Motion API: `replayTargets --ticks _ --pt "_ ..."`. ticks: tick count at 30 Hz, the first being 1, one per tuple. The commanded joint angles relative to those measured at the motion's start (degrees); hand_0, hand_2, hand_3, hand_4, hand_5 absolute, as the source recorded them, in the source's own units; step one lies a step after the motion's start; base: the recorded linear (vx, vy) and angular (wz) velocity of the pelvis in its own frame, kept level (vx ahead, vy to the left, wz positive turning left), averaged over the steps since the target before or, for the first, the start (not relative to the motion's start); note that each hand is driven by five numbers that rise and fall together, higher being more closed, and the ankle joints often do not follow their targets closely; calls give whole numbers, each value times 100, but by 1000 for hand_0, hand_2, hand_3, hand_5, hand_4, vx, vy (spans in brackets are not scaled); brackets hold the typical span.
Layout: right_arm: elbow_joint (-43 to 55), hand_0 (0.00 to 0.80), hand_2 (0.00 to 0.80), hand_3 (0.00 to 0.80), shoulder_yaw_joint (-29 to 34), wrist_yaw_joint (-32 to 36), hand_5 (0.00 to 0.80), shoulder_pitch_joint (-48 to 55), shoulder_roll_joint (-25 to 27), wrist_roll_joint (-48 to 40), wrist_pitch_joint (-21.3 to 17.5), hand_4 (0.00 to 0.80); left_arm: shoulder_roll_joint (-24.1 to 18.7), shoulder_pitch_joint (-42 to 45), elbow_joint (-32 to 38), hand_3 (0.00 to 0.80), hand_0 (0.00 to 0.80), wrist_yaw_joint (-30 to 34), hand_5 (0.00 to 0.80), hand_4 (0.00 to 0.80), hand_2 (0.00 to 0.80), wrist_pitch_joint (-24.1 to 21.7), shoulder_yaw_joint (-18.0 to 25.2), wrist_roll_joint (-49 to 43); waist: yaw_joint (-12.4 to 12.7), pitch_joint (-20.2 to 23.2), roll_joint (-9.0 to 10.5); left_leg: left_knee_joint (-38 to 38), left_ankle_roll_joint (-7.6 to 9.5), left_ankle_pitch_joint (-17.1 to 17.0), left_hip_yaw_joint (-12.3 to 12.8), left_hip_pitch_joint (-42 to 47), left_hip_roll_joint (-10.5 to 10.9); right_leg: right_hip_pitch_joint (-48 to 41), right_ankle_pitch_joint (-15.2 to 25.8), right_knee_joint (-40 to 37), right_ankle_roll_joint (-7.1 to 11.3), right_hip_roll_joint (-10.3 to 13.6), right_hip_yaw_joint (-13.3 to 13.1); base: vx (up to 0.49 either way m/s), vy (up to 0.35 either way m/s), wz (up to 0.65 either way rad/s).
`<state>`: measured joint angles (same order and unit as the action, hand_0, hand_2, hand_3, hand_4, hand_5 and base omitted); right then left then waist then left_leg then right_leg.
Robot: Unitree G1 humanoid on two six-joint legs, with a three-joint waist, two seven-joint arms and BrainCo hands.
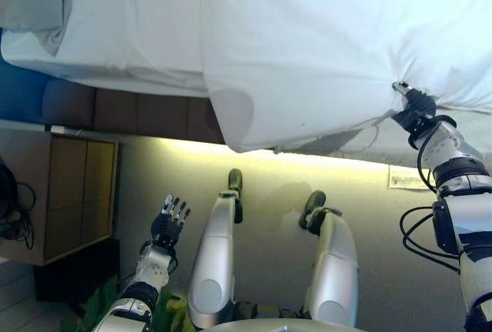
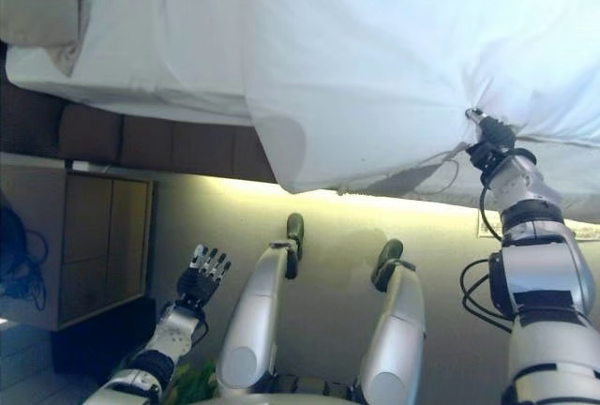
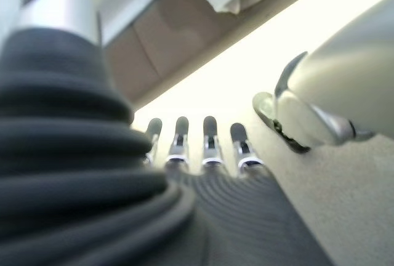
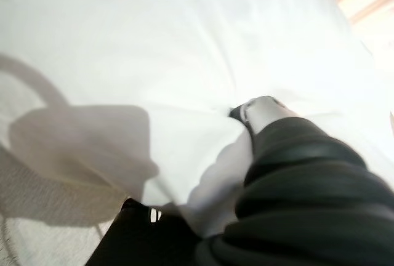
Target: Make the bed neatly
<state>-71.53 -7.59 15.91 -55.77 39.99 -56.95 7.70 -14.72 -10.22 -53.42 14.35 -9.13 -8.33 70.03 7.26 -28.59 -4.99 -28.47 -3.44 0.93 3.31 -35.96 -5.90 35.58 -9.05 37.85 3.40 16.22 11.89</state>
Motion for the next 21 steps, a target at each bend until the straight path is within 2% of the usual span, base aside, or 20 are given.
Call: replayTargets --ticks 1,7,10,13,17,19,21 --pt "288 800 800 800 75 366 800 276 -112 -119 -142 800 -190 306 -271 0 0 172 0 0 0 -102 -177 -230 88 585 231 -34 -95 436 100 335 -225 -349 616 -1005 230 148 -60 64 26 -8" --pt "548 800 800 800 -9 505 800 349 -307 -229 -26 800 -242 226 -235 0 0 248 0 0 0 -120 -407 -679 76 764 339 546 -172 242 220 942 -300 -983 798 -1637 325 120 74 65 6 -6" --pt "669 800 800 800 -122 582 800 292 -391 -220 -38 800 -301 83 -91 0 0 430 0 0 0 -22 -470 -342 29 821 356 772 -219 140 249 1151 -377 -1186 848 -1848 337 72 99 68 25 -5" --pt "814 800 800 800 -268 524 800 111 -513 -329 -105 800 -344 -228 209 0 0 304 0 0 0 47 -568 11 -12 820 402 925 -248 60 266 1210 -440 -1216 865 -1929 333 -8 110 7 -2 -5" --pt "1133 800 800 800 -456 323 800 -300 -755 -939 -346 800 -296 -862 264 0 0 -286 0 0 0 731 -679 541 -83 769 537 1028 -271 -18 250 1124 -534 -1104 841 -1904 304 -143 125 -58 -58 -5" --pt "1352 800 800 800 -473 290 800 -441 -917 -1313 -452 800 -142 -1129 143 0 0 -384 0 0 0 1256 -628 1077 -127 741 622 1034 -283 -34 223 1062 -576 -1044 803 -1856 283 -212 144 -44 -93 -4" --pt "1508 800 800 800 -502 305 800 -545 -1071 -1476 -551 800 15 -1301 56 0 0 -473 0 0 0 1517 -632 1339 -159 707 696 1018 -290 -45 192 988 -613 -984 786 -1811 273 -259 152 -34 -106 -7"
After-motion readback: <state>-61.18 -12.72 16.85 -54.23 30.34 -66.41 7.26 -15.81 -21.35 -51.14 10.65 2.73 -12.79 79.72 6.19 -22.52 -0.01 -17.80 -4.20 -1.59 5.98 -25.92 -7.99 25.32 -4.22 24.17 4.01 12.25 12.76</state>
